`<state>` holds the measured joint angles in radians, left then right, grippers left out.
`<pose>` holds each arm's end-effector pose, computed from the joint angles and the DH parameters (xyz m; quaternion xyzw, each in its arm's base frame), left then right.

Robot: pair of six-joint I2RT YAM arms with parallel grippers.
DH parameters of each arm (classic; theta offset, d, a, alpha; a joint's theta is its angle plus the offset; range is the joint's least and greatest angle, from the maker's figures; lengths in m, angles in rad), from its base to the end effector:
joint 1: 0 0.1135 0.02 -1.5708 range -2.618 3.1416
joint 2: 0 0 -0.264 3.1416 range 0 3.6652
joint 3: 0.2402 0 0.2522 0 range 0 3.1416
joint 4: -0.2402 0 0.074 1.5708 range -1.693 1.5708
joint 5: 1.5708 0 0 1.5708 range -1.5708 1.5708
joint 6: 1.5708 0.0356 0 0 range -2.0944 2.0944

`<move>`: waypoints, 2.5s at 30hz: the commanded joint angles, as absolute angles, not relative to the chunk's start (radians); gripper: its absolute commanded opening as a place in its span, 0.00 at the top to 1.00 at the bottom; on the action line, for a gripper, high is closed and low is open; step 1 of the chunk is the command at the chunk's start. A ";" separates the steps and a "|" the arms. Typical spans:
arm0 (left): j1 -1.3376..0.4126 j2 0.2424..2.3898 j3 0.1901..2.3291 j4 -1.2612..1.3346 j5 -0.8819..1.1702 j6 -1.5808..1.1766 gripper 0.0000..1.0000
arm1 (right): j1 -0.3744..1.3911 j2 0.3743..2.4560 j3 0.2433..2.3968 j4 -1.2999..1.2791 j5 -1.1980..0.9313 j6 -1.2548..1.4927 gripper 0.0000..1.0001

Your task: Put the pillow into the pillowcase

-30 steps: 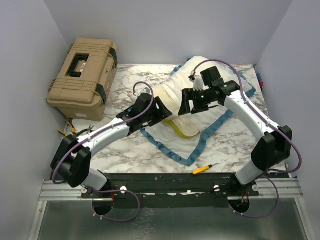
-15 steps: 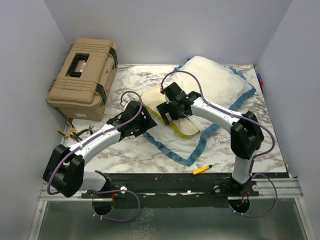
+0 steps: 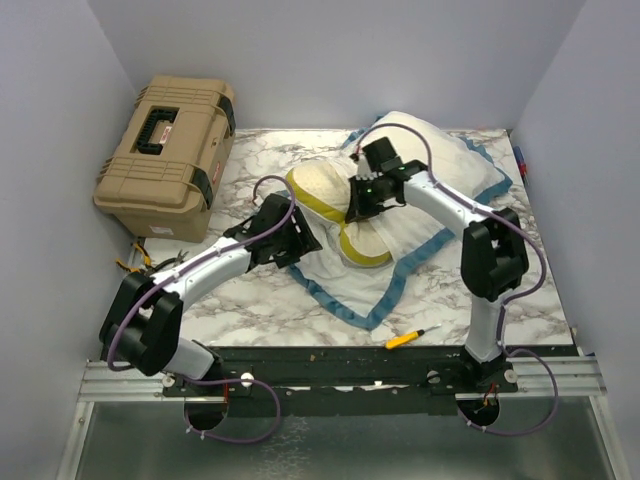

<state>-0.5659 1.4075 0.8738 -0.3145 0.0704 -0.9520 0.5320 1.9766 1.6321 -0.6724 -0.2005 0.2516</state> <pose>0.2442 -0.1581 0.2189 -0.1671 0.9199 -0.2670 0.2337 0.3690 0.2254 0.2372 -0.1608 0.9439 0.1929 0.2147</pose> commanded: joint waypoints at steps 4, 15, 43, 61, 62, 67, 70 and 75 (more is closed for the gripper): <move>-0.605 1.553 0.992 -0.226 0.114 -0.987 0.36 | 0.358 1.912 1.455 -0.431 -0.676 0.459 1.00; -0.618 1.794 1.119 -0.281 0.076 -1.055 0.37 | 0.302 1.903 1.421 -0.389 -0.707 0.534 1.00; -0.659 1.525 1.062 -0.329 0.145 -0.929 1.00 | 0.291 1.839 1.335 -0.393 -0.569 0.488 1.00; -0.833 1.485 1.062 -0.265 0.212 -0.954 1.00 | 0.339 1.930 1.398 -0.245 -0.601 0.649 1.00; -0.836 1.487 1.076 -0.262 0.214 -0.955 1.00 | 0.348 1.931 1.384 -0.245 -0.589 0.638 1.00; -0.825 1.449 1.107 -0.248 0.189 -0.972 1.00 | 0.390 1.896 1.284 -0.275 -0.513 0.558 1.00; -0.783 1.417 1.086 -0.218 0.210 -1.006 1.00 | 0.410 1.857 1.217 -0.305 -0.486 0.503 1.00; -0.687 1.361 1.022 -0.207 0.213 -1.021 1.00 | 0.424 1.777 1.153 -0.406 -0.526 0.406 1.00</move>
<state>-0.7448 1.4448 1.0588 -0.2577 0.1406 -0.9886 0.4114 1.8370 1.2034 -0.3225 -0.5598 0.5159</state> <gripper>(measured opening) 0.008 0.038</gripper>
